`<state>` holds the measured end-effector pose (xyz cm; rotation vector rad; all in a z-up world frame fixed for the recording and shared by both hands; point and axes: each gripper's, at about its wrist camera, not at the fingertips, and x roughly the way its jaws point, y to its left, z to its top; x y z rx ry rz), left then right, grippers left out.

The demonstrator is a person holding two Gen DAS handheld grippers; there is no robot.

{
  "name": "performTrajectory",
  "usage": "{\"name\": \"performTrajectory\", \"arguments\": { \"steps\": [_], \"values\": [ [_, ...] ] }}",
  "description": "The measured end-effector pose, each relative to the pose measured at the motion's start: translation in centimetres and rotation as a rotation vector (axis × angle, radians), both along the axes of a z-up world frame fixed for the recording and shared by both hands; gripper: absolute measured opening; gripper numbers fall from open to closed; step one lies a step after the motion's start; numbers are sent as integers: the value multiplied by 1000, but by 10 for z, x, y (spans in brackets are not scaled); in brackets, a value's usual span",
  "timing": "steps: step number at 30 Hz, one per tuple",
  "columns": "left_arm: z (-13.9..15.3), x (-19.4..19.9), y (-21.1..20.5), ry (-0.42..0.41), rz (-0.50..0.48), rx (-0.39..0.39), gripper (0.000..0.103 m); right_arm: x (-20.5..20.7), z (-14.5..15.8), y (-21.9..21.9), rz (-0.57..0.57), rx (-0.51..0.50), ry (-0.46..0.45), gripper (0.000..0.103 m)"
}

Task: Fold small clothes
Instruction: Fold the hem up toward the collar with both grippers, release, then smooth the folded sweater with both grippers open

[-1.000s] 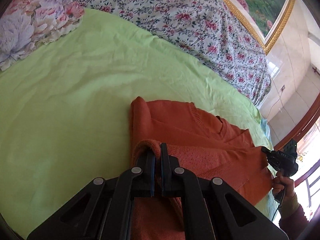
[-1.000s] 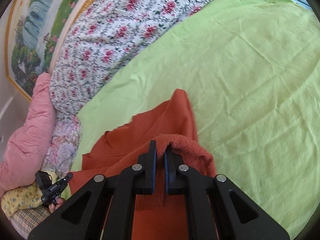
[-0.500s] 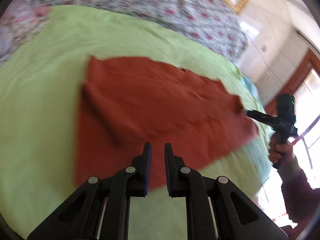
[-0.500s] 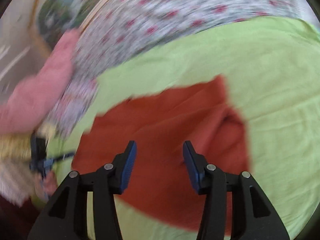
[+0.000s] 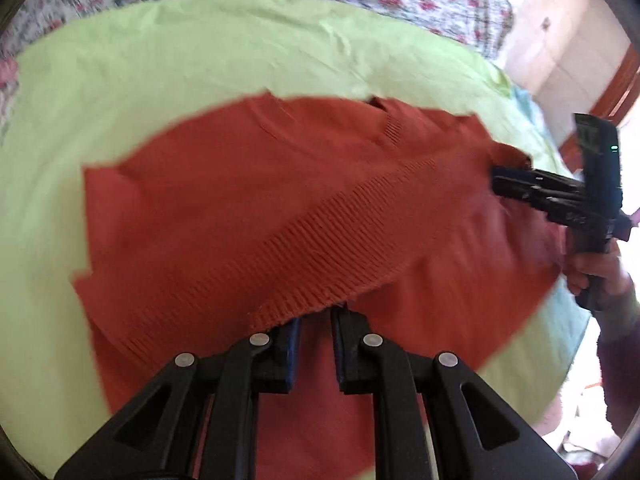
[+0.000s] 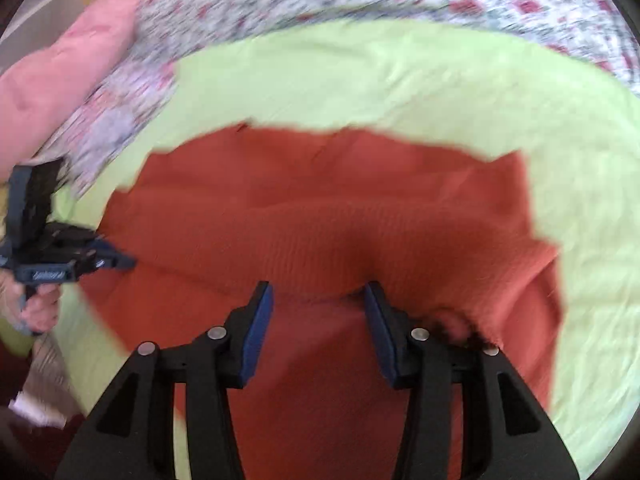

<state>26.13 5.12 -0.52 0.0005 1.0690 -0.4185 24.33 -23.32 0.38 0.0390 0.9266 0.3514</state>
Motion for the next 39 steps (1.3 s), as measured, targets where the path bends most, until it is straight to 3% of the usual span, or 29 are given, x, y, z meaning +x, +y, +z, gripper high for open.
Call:
{"name": "performTrajectory", "arguments": {
  "steps": [7, 11, 15, 19, 23, 28, 32, 35, 39],
  "values": [
    [0, 83, 22, -65, 162, 3, 14, 60, 29, -19, -139, 46, -154, 49],
    [5, 109, 38, -85, 258, -9, 17, 79, 35, -28, -261, 60, -198, 49],
    [21, 115, 61, -145, 339, -15, 50, 73, 42, -55, -376, 124, -228, 49],
    [32, 102, 83, -155, 369, -43, 49, 52, 45, -55, -332, 164, -223, 50],
    [39, 49, 89, -184, 315, -90, 49, 28, 27, -35, -209, 155, -128, 54],
    [30, 16, 72, -161, 212, -143, 50, 6, 3, -38, -247, 115, -58, 59],
    [13, 37, 52, -127, 177, -83, 50, -9, 5, -51, -315, 196, -54, 59],
    [1, 62, 62, -133, 251, 0, 50, -15, 9, -47, -294, 217, -57, 61],
    [-3, 83, 102, -80, 356, -102, 41, -20, 4, -51, -332, 169, -55, 64]
  ]
}}
